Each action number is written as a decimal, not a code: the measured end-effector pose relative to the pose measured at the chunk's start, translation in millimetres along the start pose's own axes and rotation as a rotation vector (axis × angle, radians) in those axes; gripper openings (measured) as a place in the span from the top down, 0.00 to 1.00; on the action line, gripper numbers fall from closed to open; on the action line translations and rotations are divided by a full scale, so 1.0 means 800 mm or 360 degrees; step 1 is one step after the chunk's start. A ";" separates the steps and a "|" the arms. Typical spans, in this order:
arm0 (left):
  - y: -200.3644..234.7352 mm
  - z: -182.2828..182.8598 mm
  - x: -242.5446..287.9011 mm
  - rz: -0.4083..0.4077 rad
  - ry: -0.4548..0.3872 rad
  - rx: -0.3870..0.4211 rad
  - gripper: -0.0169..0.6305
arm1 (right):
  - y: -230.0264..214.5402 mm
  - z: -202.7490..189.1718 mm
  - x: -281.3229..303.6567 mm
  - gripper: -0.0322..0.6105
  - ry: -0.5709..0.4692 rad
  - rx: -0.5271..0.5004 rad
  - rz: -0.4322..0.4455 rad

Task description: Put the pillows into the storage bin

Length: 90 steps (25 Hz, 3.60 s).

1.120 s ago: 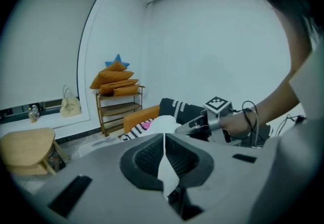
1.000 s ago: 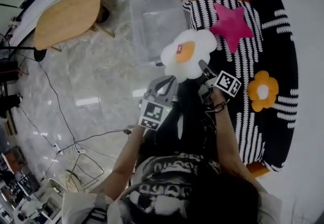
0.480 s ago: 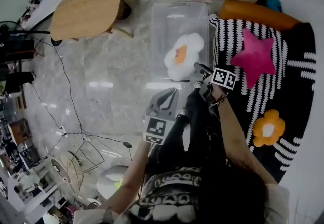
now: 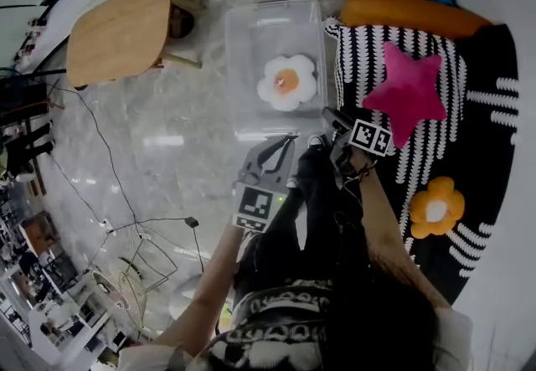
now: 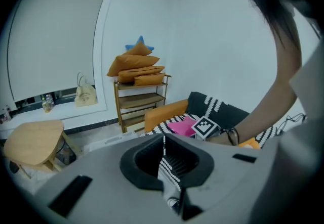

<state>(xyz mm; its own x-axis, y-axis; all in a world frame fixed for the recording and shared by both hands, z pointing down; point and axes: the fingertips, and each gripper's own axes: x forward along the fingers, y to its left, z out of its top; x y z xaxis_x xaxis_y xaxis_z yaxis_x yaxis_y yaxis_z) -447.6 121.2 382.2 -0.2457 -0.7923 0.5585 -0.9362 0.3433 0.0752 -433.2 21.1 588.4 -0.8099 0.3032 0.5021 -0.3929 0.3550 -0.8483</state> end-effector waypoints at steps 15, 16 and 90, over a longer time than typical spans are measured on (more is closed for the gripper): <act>-0.118 0.007 0.134 -0.0524 0.0107 0.0284 0.96 | -0.212 0.078 -0.202 0.53 -0.0604 0.0134 -0.0500; -0.127 0.005 0.143 -0.0548 0.0112 0.0307 0.96 | -0.222 0.087 -0.213 0.53 -0.0635 0.0100 -0.0532; 0.287 -0.121 -0.024 -0.0387 0.0085 0.0236 0.96 | 0.121 0.000 0.280 0.54 -0.0220 -0.0460 -0.0226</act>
<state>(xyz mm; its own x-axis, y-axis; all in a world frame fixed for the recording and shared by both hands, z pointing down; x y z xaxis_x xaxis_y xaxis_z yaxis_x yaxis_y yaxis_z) -633.5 264.4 468.9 0.0004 -0.8132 0.5819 -0.9935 0.0660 0.0929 -652.6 123.5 619.0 -0.8152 0.1174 0.5672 -0.3822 0.6268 -0.6790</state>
